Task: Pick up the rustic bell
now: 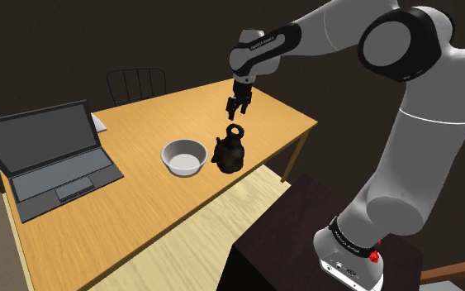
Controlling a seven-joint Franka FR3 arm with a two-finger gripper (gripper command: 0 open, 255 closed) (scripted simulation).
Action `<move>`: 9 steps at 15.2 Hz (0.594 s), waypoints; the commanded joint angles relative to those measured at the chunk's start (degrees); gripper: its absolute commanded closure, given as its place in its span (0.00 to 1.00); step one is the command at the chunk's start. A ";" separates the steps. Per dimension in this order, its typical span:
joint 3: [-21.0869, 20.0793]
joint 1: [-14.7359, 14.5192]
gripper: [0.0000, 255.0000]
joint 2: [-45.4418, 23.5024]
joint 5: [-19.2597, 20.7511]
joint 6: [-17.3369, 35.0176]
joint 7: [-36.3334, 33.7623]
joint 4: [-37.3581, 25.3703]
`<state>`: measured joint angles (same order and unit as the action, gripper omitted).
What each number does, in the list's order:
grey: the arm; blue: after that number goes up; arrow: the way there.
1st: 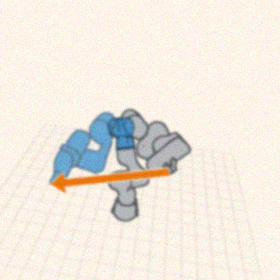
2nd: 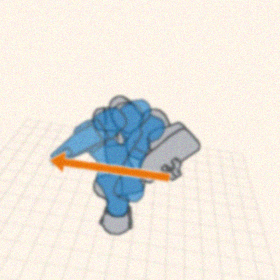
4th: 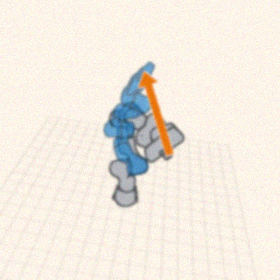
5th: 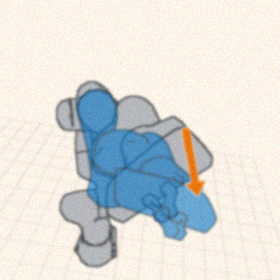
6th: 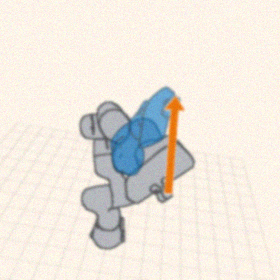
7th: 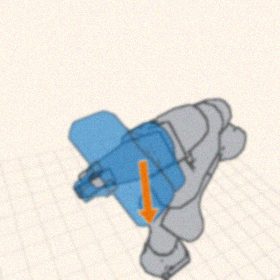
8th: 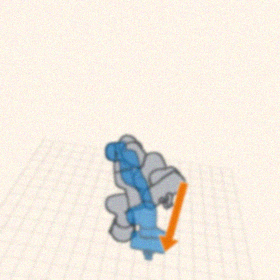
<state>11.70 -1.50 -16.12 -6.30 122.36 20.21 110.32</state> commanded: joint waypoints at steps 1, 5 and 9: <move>-0.42 0.57 0.00 -4.92 -1.17 0.26 1.31 -3.59; -1.22 1.63 0.00 -12.02 -2.41 -0.18 2.87 -9.61; -1.48 1.79 0.00 -13.81 -2.87 2.11 3.22 -9.07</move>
<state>10.30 0.29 -29.49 -9.06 123.90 23.39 101.13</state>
